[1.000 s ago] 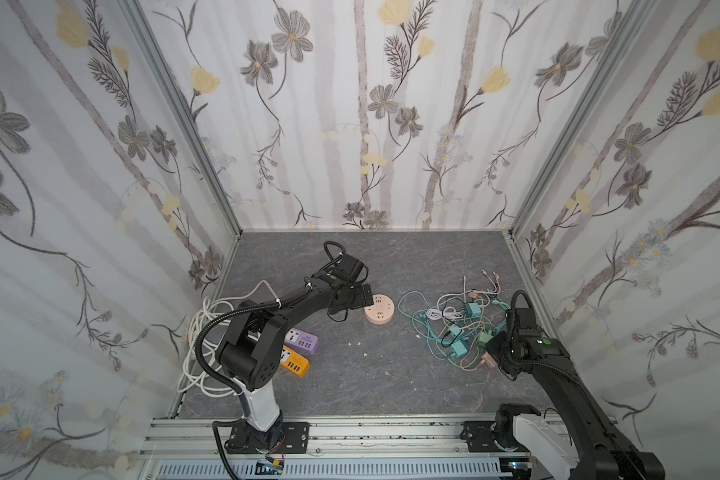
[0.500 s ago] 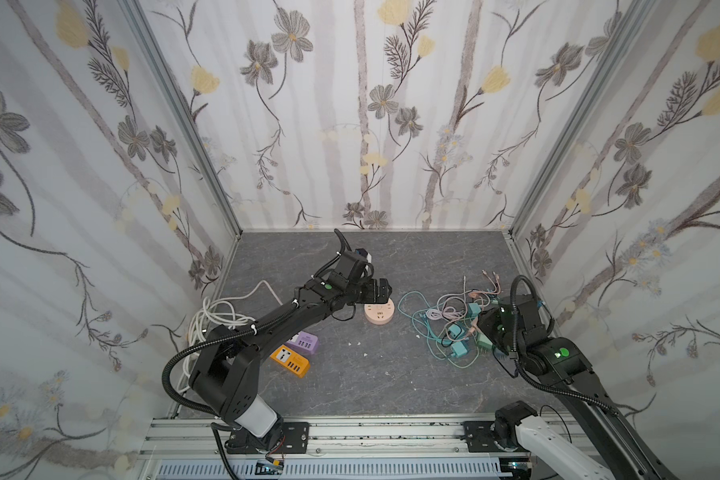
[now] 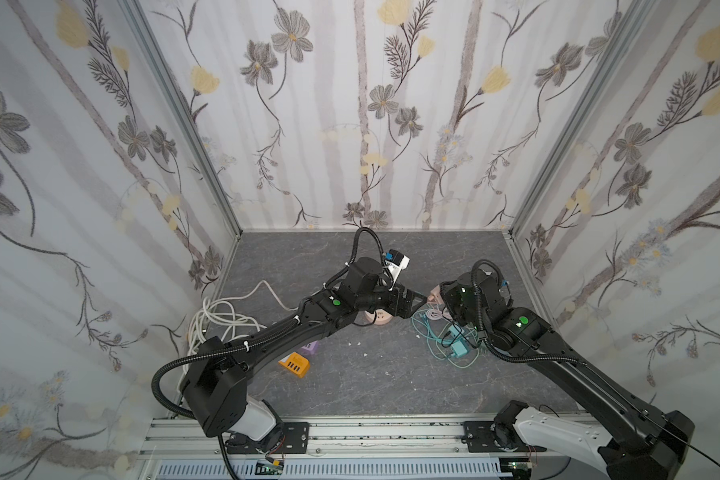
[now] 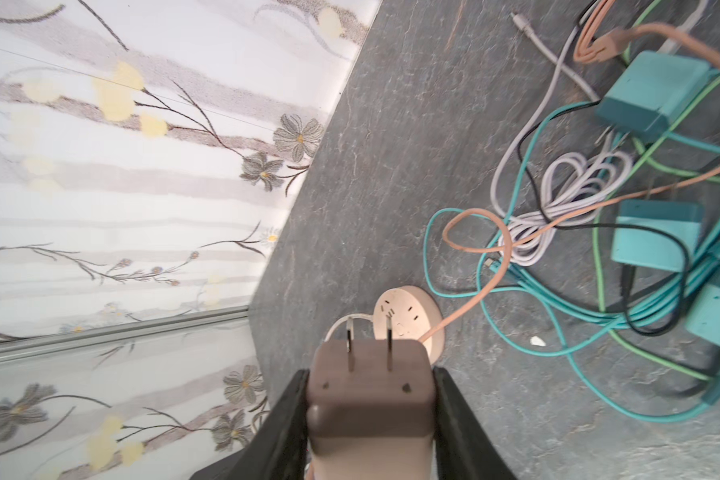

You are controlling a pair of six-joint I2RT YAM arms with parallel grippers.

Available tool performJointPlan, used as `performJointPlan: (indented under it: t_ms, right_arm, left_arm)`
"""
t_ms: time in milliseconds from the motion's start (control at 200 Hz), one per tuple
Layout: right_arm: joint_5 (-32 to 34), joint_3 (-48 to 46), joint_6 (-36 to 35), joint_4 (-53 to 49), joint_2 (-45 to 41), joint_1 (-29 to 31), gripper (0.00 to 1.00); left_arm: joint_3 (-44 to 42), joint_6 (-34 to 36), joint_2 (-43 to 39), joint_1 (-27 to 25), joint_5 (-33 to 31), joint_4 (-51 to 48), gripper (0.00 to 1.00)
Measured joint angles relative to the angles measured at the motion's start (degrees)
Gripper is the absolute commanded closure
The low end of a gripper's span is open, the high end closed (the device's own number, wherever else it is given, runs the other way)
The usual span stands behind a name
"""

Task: Insert the plug
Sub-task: 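Lift the pink charger with the right gripper toward the left gripper, then grasp the pink charger with the left gripper while the right gripper releases it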

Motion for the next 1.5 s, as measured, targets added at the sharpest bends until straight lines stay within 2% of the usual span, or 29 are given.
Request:
performJointPlan:
  t_ms: [195, 375, 470, 680, 769, 829, 904, 959, 1034, 1264, 1499]
  right_arm:
    - [0.37, -0.52, 6.36, 5.73, 1.31, 1.97, 1.00]
    - [0.79, -0.85, 9.55, 8.35, 1.77, 3.78, 1.00]
    - [0.81, -1.42, 10.99, 8.87, 1.88, 3.98, 1.00]
    - [0.76, -2.25, 13.16, 9.57, 1.97, 3.98, 1.00]
    - [1.03, -2.62, 13.22, 9.64, 1.79, 3.96, 1.00]
    - [1.22, -3.23, 13.18, 10.14, 1.57, 3.89, 0.84]
    - [-0.07, -4.57, 12.66, 11.39, 0.79, 2.93, 0.46]
    - [-2.21, -6.03, 11.72, 12.74, -0.28, 1.79, 0.24]
    - [-2.89, -8.02, 9.25, 12.68, -2.36, -1.03, 0.02]
    - [-6.21, -16.04, 2.58, 12.22, -9.88, -7.74, 0.01]
    - [-13.90, -26.71, 5.01, 18.21, -9.68, -10.32, 0.01]
  left_arm:
    - [0.39, -0.17, 2.89, -0.57, -1.16, 4.20, 0.18]
    - [2.14, -0.46, 5.90, -0.57, -1.16, 6.05, 0.35]
    - [2.14, -1.51, 6.62, -0.55, -1.09, 8.20, 0.41]
    - [2.23, -3.19, 8.02, -0.57, 0.68, 12.37, 0.73]
    - [2.25, -2.99, 8.09, -0.55, 1.64, 12.61, 0.81]
    - [2.25, -3.17, 8.09, -0.48, 1.70, 12.41, 0.87]
    - [2.25, -3.32, 7.98, -0.33, 1.84, 11.89, 1.00]
    - [2.25, -3.21, 7.74, -0.31, 1.66, 11.15, 1.00]
    - [2.25, -3.43, 6.99, 0.07, 0.37, 9.60, 1.00]
    - [2.25, -4.48, 4.61, 0.72, -1.99, 6.16, 1.00]
    - [2.23, -6.97, 2.27, 1.92, -1.53, 4.22, 1.00]
